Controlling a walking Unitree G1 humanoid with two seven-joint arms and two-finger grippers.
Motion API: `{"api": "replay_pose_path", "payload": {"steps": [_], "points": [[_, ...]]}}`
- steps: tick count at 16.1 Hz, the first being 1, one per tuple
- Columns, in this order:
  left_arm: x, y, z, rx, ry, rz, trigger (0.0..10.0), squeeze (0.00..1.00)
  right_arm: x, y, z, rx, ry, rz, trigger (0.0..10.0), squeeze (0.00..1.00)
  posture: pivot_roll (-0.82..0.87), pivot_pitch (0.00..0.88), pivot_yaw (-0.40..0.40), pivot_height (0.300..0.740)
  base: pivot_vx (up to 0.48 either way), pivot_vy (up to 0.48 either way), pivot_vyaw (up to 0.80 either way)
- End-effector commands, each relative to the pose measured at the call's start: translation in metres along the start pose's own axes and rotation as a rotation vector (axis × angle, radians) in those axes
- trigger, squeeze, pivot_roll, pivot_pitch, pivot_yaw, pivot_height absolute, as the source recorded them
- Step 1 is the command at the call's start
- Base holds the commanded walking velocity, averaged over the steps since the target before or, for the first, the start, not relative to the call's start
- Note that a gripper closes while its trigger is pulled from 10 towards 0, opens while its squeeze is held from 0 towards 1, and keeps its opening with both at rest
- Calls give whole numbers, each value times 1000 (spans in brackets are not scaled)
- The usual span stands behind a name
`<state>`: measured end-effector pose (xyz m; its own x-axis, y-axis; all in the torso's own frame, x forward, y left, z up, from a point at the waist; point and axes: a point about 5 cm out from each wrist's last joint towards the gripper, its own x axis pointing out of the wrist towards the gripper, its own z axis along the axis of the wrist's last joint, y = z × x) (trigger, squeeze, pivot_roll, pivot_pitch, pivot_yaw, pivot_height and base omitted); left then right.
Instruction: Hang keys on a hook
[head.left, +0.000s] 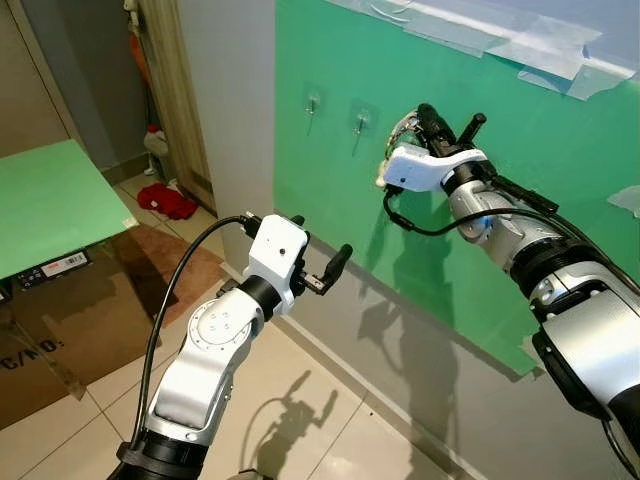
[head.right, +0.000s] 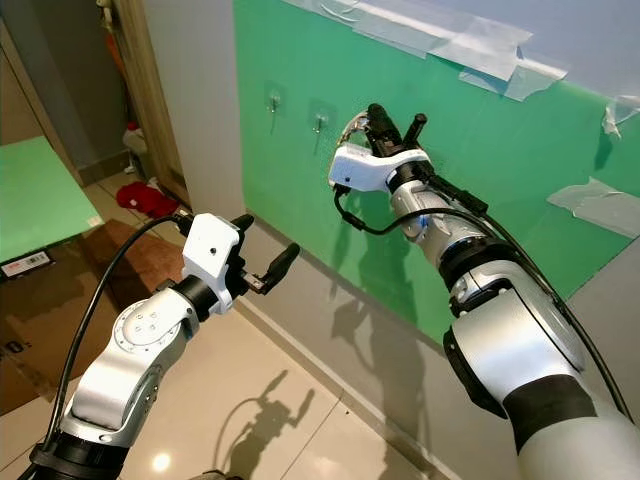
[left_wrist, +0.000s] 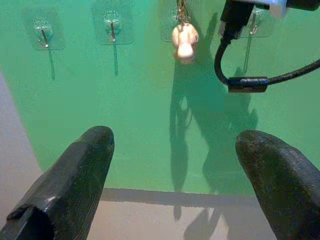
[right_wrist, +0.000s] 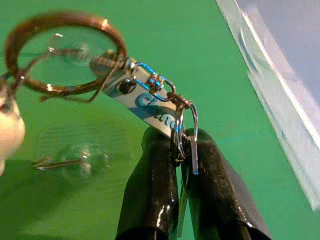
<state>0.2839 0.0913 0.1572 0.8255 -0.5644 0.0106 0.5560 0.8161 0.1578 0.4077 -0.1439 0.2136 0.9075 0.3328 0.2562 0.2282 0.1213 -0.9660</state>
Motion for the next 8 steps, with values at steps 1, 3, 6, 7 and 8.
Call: {"api": "replay_pose_path", "payload": {"steps": [1,3,6,7,8], "points": [[3,0,0,11,7,0,10000,0,1,-2,3,-103,-58,5,0,0,40,4,-62,740,0,0,0],[3,1,0,13,6,5,10000,0,2,-1,7,-258,-136,25,0,0,39,2,-62,740,0,0,0],[4,8,-2,8,20,58,10000,0,2,1,8,-350,-170,41,0,0,44,1,-70,740,0,0,0],[3,9,-2,6,21,65,10000,0,2,2,8,-362,-170,41,0,0,45,1,-71,740,0,0,0],[3,9,-2,6,22,66,10000,0,2,2,8,-362,-170,40,0,0,45,1,-71,740,0,0,0]]}}
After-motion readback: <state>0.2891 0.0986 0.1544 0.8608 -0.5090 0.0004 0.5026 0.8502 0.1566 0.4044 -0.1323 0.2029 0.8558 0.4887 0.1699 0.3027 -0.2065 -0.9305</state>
